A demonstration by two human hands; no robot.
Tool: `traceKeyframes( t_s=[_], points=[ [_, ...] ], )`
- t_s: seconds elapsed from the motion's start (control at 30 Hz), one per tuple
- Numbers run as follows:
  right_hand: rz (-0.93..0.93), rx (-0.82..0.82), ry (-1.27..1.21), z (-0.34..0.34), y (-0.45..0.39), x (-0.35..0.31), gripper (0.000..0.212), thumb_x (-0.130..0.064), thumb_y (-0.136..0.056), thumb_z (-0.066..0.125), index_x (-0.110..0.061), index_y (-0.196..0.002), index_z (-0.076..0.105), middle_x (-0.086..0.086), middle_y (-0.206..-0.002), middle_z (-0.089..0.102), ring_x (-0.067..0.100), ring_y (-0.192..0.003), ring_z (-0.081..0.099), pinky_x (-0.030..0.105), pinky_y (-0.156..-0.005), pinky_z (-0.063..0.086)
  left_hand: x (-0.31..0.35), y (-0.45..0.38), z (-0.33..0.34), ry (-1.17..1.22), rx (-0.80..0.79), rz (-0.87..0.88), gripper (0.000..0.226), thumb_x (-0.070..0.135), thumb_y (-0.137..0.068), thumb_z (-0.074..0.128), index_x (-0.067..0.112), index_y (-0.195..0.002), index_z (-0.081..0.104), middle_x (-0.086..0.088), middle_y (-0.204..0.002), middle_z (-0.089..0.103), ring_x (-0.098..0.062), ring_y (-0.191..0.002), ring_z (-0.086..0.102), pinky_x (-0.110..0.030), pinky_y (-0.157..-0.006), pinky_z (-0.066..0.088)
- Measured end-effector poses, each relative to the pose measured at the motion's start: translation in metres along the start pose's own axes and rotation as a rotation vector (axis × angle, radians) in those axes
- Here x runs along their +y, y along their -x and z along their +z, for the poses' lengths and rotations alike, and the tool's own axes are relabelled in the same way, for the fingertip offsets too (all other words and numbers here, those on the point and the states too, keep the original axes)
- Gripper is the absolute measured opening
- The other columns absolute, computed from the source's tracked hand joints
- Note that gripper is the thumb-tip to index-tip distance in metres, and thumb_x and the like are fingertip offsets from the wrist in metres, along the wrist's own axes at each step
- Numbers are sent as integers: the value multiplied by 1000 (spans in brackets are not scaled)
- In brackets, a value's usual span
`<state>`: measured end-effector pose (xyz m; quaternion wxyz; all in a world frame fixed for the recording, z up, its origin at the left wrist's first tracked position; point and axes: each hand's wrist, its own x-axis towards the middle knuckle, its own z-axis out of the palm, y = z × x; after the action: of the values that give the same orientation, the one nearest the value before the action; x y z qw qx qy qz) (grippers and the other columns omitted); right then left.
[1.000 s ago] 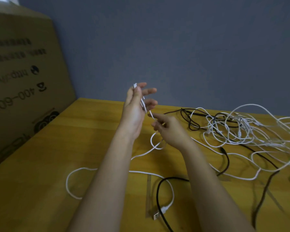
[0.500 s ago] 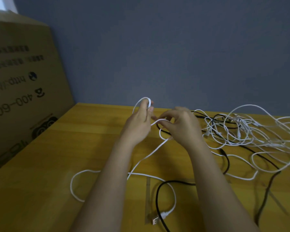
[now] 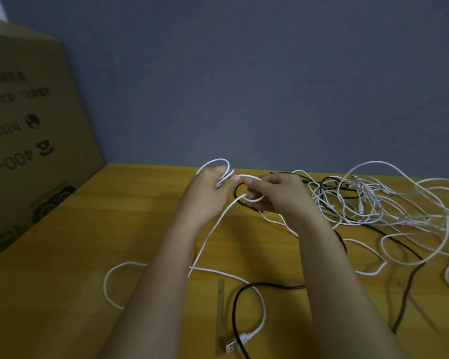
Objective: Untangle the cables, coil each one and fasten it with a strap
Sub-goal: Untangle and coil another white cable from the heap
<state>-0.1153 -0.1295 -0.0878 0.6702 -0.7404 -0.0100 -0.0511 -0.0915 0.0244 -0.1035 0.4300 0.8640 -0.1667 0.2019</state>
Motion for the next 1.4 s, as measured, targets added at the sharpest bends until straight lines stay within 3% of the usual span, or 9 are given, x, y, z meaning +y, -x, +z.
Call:
traceKeyframes(
  t_s=[0.17, 0.33, 0.57, 0.67, 0.83, 0.93, 1.07, 1.27, 1.4],
  points=[
    [-103, -90, -8, -3, -2, 2, 10, -19, -90, 65, -11, -92, 73, 12, -98, 73, 21, -97, 68, 32, -91, 54, 4, 0, 0, 45, 94, -11, 36, 28, -97, 53, 11, -68, 40, 0, -59, 38, -19, -58, 39, -36, -56, 30],
    [-147, -182, 152, -3, -3, 4, 4, -16, -92, 63, -13, -89, 62, 0, -96, 74, 20, -98, 68, 36, -91, 50, 3, -2, 0, 162, 199, -34, 38, 39, -94, 50, 3, -85, 58, -14, -80, 62, -27, -77, 59, -45, -72, 46],
    [-486, 455, 854, -2, -14, 19, 24, -27, -99, 46, -12, -95, 65, 6, -79, 65, 30, -79, 58, 33, -57, 40, 11, 0, 2, 188, 63, -30, 43, 40, -93, 47, -1, -85, 57, -18, -81, 59, -22, -75, 57, -35, -68, 41],
    [-470, 575, 625, -10, -12, 8, 38, -37, -98, 51, -7, -80, 67, 5, -69, 63, 22, -64, 56, 32, -53, 36, 17, 0, -2, 180, -68, -26, 28, 28, -98, 51, 21, -72, 60, 8, -55, 49, 0, -52, 46, -20, -55, 32],
    [-375, 478, 193, -1, -6, -7, 34, -34, -99, 47, -14, -72, 54, -3, -58, 64, 9, -51, 57, 28, -55, 45, 31, 5, 1, 268, -189, 9, 38, 48, -92, 44, 23, -64, 50, 8, -53, 37, -7, -46, 33, -30, -54, 27],
    [-360, 354, 147, 2, -6, -9, 34, -33, -101, 44, -14, -73, 48, -2, -57, 64, 4, -49, 54, 20, -55, 43, 35, 5, -1, 429, -200, -52, 44, 39, -102, 40, 22, -61, 35, 12, -48, 29, -5, -44, 26, -24, -47, 24],
    [-405, 289, 26, 5, -7, -6, 33, -32, -100, 46, -11, -74, 49, -10, -48, 38, 9, -46, 38, 27, -51, 38, 36, 5, -9, 595, -183, -146, 46, 39, -99, 44, 25, -58, 29, 8, -51, 23, -6, -43, 18, -18, -40, 16],
    [-331, 386, 1092, 1, -4, 5, 51, -54, -98, 18, -14, -97, 49, 9, -84, 64, 35, -85, 59, 38, -60, 35, 37, 2, -22, 949, -200, -240, 48, 36, -98, 44, 25, -55, 24, 10, -45, 18, -4, -36, 12, -17, -36, 9],
    [-432, 284, 1308, 15, -5, 13, 34, -39, -103, 24, -15, -109, 46, 9, -100, 66, 34, -100, 55, 39, -70, 30, 39, -1, -24, 1253, -227, -273, 36, 30, -99, 37, 19, -64, 36, 10, -46, 23, -1, -34, 16, -18, -37, 9]
  ],
)
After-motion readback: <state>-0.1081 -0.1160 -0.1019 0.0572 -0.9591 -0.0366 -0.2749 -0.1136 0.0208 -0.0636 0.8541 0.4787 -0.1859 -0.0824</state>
